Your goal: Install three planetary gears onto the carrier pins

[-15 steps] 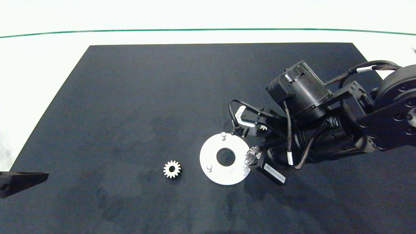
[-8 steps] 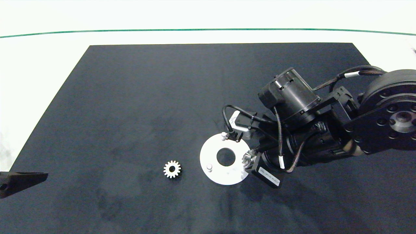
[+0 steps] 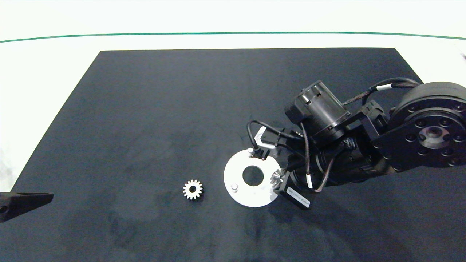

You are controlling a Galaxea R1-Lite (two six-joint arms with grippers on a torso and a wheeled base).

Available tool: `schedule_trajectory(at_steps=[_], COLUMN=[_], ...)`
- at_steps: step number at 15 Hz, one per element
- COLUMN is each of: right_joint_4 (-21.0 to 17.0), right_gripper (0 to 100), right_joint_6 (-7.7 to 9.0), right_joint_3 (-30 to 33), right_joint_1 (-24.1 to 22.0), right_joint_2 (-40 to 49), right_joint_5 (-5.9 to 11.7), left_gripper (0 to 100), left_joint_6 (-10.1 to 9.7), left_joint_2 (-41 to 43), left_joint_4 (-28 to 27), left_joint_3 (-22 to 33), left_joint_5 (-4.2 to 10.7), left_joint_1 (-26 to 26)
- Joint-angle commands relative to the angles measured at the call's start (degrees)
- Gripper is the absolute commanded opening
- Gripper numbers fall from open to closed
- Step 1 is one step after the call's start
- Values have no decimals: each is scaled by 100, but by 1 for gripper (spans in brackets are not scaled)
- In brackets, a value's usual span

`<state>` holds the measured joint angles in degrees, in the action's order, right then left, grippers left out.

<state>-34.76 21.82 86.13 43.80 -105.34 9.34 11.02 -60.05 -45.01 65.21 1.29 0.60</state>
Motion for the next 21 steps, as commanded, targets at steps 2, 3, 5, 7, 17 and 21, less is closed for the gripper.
schedule_trajectory(at_steps=[2, 3, 5, 7, 17, 21], right_joint_4=[-23, -23, -23, -23, -14, -5], right_gripper=[19, 19, 19, 19, 19, 19], right_joint_6=[24, 24, 24, 24, 15, 15], right_joint_3=[80, 89, 124, 115, 106, 106], right_joint_1=[-3, -12, -38, -47, -73, -65], right_joint_2=[-57, -101, -118, -118, -127, -136], right_joint_5=[15, 7, 7, 7, -20, -37], left_gripper=[100, 100, 100, 100, 100, 100], left_joint_6=[14, 14, 14, 14, 5, 14], left_joint_2=[55, 64, 81, 81, 90, 90], left_joint_4=[-34, -34, -26, -34, -34, -34], left_joint_3=[1, -8, 1, -8, -8, -17], left_joint_5=[3, 3, 3, 3, 3, 3], left_joint_1=[-16, -33, 2, -16, -33, -33])
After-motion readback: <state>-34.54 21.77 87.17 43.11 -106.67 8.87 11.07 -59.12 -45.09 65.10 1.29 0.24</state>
